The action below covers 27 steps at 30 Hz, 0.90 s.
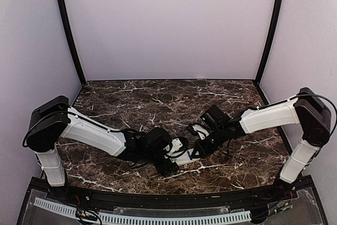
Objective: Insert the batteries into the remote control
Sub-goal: Load the battery cover onto the remote control without the battery cover.
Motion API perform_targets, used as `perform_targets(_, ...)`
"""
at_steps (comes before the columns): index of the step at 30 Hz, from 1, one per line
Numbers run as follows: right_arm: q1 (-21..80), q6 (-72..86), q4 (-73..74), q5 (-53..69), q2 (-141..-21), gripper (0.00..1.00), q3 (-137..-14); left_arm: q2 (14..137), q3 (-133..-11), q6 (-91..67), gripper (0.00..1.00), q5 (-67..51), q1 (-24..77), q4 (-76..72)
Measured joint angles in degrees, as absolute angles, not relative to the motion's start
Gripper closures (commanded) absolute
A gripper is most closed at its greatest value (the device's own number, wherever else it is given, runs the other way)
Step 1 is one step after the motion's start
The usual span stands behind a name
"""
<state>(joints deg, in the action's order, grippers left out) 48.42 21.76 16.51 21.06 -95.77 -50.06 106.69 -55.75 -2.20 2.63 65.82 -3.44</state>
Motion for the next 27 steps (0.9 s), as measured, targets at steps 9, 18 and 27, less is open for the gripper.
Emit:
perform_targets(9,48.4,21.7,16.3,21.6,-96.1,1.00,-50.3,106.7,-55.8,-2.1,0.24,2.5,65.8,-3.5)
perform_targets(18,48.5,21.7,19.8,22.0,-96.2,1.00,-53.4,106.7,-55.3,-1.5,0.24,2.2,65.7,-4.6)
perform_targets(27,48.0,22.3,23.8,20.5,-94.4,1.00,-56.8,106.6,-55.2,-0.4,0.22,2.0,65.7,-5.1)
